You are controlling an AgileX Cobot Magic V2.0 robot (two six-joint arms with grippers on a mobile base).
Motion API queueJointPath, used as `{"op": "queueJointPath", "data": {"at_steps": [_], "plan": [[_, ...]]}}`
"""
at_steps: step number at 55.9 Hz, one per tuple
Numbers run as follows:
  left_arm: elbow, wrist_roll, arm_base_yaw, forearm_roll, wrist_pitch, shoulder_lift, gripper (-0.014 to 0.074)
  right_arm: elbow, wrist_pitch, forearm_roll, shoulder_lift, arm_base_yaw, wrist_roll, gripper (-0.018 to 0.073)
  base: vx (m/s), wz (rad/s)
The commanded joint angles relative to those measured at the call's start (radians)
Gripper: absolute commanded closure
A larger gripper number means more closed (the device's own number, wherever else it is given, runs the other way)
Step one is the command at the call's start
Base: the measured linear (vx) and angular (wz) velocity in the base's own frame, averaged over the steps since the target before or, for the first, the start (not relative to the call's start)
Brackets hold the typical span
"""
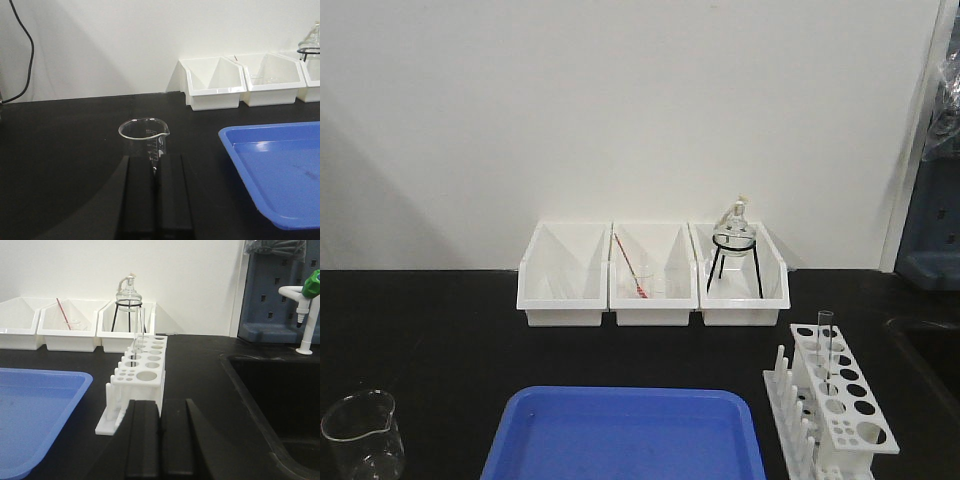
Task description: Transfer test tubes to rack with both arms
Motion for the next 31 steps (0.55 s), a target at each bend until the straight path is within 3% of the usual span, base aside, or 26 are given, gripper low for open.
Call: {"op": "queueJointPath", "data": {"at_steps": [1,31], "plan": [[0.026,-0.002,-0.003,-0.009,-0.081,-0.004,0.0605,0.005,-0.077,-0.012,-0.011,-0.006,-0.012,0.0573,0.00,0.00],[0.026,-0.002,-0.003,-0.009,-0.081,-0.004,0.0605,0.005,-0.077,-0.012,-0.011,-0.006,-0.012,0.0573,0.00,0.00]]}}
